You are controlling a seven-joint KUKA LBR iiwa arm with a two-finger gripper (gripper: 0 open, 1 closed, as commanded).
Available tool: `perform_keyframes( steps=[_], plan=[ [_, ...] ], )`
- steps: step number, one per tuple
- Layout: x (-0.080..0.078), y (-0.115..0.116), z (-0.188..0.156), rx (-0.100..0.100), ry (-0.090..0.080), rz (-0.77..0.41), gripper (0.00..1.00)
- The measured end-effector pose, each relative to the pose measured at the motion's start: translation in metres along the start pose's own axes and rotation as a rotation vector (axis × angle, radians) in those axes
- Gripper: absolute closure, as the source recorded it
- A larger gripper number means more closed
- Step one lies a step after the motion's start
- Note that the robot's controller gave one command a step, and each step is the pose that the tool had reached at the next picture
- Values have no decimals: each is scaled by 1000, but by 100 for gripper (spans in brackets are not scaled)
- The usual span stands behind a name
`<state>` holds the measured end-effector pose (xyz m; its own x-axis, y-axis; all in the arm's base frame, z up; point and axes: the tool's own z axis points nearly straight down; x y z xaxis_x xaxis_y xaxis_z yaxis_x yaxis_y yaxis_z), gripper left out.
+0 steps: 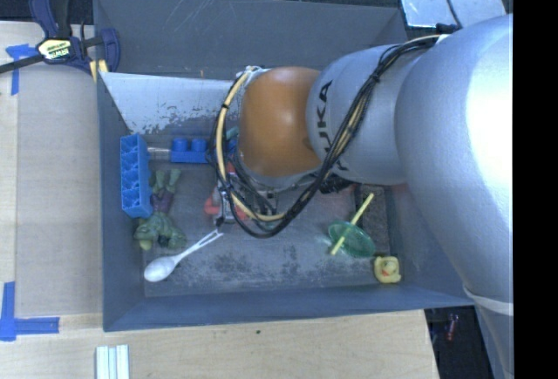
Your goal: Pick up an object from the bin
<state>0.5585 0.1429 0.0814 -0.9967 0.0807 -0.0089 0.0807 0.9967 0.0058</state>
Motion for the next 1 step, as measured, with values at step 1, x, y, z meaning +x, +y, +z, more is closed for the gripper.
perform_keyframes(
  steps=[1],
  plan=[
    [0, 0, 0, 0, 0, -1, 100]
  ],
)
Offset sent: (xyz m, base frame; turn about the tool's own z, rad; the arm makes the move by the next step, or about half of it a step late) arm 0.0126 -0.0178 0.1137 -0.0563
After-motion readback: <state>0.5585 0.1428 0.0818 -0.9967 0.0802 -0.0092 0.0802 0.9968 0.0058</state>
